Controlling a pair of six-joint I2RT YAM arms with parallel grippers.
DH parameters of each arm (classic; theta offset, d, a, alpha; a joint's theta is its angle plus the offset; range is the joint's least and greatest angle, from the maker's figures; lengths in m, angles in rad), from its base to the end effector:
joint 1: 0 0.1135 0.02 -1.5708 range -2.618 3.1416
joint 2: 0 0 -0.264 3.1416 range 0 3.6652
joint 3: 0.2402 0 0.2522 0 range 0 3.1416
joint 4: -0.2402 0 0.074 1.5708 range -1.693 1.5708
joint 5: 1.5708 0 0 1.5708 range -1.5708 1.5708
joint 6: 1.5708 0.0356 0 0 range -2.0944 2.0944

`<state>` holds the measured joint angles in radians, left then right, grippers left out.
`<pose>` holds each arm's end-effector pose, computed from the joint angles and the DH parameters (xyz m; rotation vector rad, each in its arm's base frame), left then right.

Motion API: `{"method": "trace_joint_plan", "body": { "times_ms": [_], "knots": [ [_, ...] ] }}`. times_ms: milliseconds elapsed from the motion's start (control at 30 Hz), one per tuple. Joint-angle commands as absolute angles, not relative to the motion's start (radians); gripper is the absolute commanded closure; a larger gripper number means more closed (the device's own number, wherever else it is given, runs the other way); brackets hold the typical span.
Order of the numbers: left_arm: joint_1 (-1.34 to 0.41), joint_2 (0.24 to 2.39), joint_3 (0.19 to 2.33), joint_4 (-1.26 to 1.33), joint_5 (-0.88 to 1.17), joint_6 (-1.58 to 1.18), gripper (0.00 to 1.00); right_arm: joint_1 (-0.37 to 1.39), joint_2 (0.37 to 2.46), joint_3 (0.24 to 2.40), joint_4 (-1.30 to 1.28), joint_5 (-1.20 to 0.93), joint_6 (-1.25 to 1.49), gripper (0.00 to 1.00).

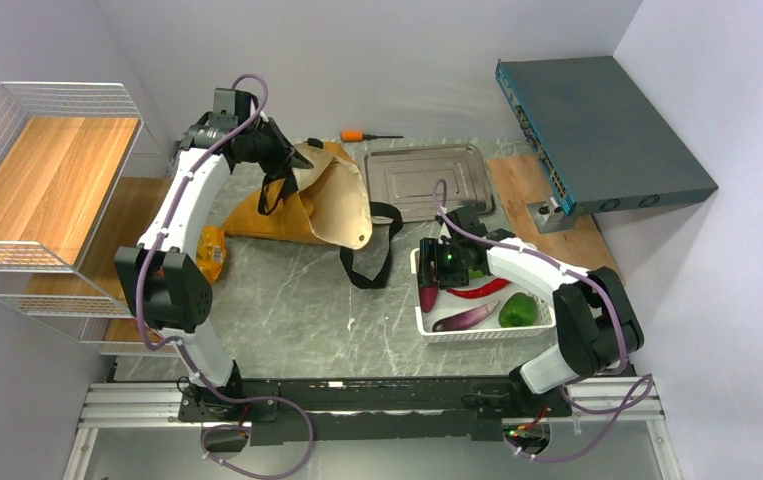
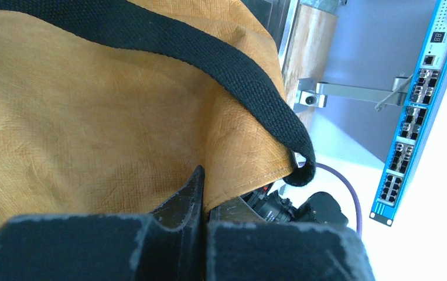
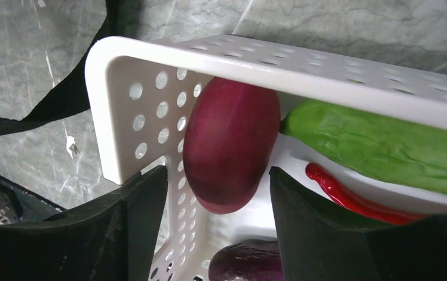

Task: Place the food into the grocery bag and tie it
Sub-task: Pick up the fake vegetable from the bin.

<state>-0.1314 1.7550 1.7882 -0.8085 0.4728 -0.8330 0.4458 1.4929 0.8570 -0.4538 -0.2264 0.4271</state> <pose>0.3812 -0.0667 0.3672 -0.6119 2.3971 -1.0049 0.2514 0.1290 0.1831 -0.1022 2.7438 0.5674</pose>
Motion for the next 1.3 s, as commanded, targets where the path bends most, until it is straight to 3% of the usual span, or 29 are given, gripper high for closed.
{"method": "trace_joint_plan", "body": {
  "times_ms": [0,100,300,400,1267],
  "knots": [
    [-0.133,1.69,1.793,-0.773,0.49,-0.834,1.0,0.443,1.521,0.88,-0.444,-0.232,0.407,0.37],
    [-0.133,1.686,1.789,-0.773,0.489,-0.833,1.0,0.443,1.525,0.879,-0.447,-0.232,0.409,0.44],
    [-0.134,1.686,1.787,-0.77,0.496,-0.838,1.0,0.443,1.517,0.874,-0.451,-0.227,0.415,0.86],
    [-0.134,1.689,1.79,-0.77,0.498,-0.84,1.0,0.443,1.515,0.875,-0.457,-0.22,0.417,0.99],
    [-0.133,1.687,1.802,-0.774,0.492,-0.837,1.0,0.443,1.472,0.974,-0.578,-0.182,0.372,1.0]
  ]
}}
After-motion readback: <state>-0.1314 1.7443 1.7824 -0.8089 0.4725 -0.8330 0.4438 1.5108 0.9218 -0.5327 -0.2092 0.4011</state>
